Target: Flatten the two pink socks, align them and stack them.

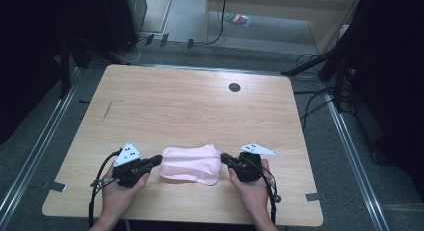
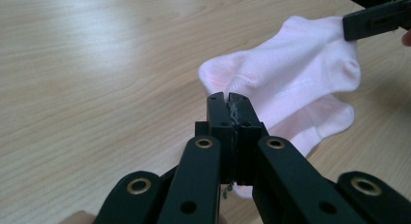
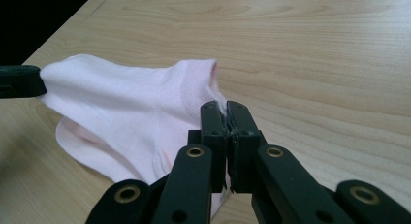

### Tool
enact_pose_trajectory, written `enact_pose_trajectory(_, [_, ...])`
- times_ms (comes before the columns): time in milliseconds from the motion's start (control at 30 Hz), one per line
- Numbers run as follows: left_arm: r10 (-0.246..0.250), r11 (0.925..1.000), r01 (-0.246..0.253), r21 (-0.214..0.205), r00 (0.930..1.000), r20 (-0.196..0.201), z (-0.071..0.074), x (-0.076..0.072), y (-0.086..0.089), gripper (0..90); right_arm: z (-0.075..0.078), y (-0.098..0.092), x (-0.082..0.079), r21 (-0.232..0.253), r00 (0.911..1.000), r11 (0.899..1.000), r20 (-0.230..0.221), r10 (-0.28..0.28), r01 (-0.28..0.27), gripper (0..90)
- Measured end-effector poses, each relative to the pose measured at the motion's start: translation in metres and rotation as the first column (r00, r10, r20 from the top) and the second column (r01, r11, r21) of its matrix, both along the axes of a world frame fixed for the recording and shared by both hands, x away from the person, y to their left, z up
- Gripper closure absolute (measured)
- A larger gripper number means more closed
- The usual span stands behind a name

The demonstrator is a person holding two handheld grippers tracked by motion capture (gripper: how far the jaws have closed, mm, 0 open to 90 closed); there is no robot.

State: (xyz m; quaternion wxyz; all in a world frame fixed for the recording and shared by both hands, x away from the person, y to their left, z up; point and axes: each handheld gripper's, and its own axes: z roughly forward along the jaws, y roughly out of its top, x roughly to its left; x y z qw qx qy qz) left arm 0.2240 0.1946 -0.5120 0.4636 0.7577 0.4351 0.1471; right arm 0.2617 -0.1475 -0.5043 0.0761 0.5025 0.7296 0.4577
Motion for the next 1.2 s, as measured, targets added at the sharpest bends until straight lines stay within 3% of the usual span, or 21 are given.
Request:
enact_pose_trajectory(167, [-0.009, 0.9999, 0.009, 0.005, 0.9999, -0.014, -0.003, -0.004, 0.001, 90.0, -0.002, 0.000, -0.007, -0.022, 0.9999, 1.000, 0.006, 0.008, -0.008, 88.1])
enact_pose_trajectory(267, [-0.017, 0.9998, 0.017, 0.014, 0.9997, -0.015, -0.005, -0.005, 0.000, 90.0, -0.005, 0.000, -0.009, -0.011, 1.0000, 1.000, -0.007, 0.004, -0.004, 88.1])
enact_pose_trajectory(467, [-0.048, 0.9984, 0.049, 0.029, 0.9982, -0.037, -0.011, -0.004, -0.003, 90.0, -0.014, 0.001, -0.013, -0.039, 0.9996, 0.999, -0.027, 0.000, -0.001, 88.1])
enact_pose_trajectory(567, [-0.054, 0.9960, 0.057, 0.068, 0.9974, -0.047, -0.013, -0.004, -0.005, 90.0, -0.014, 0.000, -0.014, -0.041, 0.9995, 0.999, -0.033, 0.005, -0.007, 88.0])
enact_pose_trajectory(667, [-0.065, 0.9947, 0.071, 0.075, 0.9954, -0.070, -0.018, -0.004, -0.006, 89.9, -0.019, 0.002, -0.013, -0.060, 0.9992, 0.998, -0.040, 0.007, -0.009, 88.1])
enact_pose_trajectory(867, [-0.063, 0.9889, 0.073, 0.129, 0.9945, -0.084, -0.025, -0.003, -0.009, 89.9, -0.025, 0.005, -0.011, -0.093, 0.9990, 0.996, -0.044, 0.009, -0.013, 88.1])
enact_pose_trajectory(1000, [-0.058, 0.9872, 0.069, 0.144, 0.9955, -0.075, -0.024, -0.004, -0.008, 90.0, -0.025, 0.002, -0.008, -0.116, 0.9995, 0.993, -0.020, -0.023, 0.020, 88.3])
enact_pose_trajectory(1200, [-0.028, 0.9901, 0.030, 0.137, 0.9995, -0.013, -0.010, -0.011, -0.001, 90.0, -0.017, 0.001, -0.012, -0.099, 0.9993, 0.995, 0.023, -0.028, 0.030, 88.4])
